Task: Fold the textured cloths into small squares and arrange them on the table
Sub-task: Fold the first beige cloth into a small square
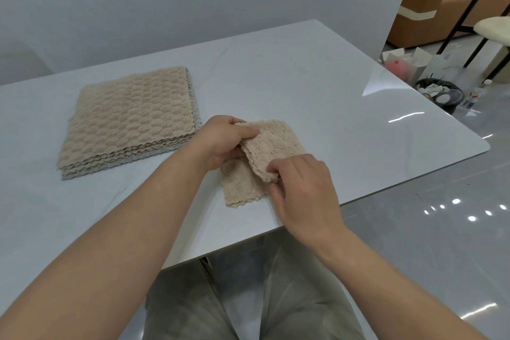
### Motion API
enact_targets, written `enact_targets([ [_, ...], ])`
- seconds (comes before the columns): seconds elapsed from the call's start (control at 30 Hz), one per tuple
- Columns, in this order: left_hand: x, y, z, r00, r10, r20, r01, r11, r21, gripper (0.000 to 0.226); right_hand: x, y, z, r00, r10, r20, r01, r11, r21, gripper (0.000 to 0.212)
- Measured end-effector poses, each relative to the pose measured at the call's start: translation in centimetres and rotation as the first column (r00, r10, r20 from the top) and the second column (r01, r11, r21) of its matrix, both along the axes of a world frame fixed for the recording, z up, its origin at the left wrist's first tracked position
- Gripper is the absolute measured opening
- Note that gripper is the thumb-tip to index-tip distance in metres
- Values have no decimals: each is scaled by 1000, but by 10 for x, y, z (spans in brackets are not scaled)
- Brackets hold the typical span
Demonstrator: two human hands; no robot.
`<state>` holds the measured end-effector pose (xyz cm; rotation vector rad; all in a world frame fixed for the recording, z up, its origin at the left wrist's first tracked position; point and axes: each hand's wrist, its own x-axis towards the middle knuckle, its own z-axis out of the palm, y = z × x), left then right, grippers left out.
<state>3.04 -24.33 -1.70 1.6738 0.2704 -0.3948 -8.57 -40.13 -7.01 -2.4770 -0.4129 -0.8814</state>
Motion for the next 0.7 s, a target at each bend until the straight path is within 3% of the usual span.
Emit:
enact_targets([
  [0.2,-4,24,7,998,50,26,-51,998,48,39,-1,17,-3,989,137,53,-137,991,-9,29],
  [0.37,-9,35,4,996,70,57,-76,990,120,34,-3,28,-3,978,192,77,-190,981,-28,13],
  [0.7,-11,42,-4,991,33,129,-62,972,225,9,-4,35,-11,970,244,-4,-244,968,-54,24],
])
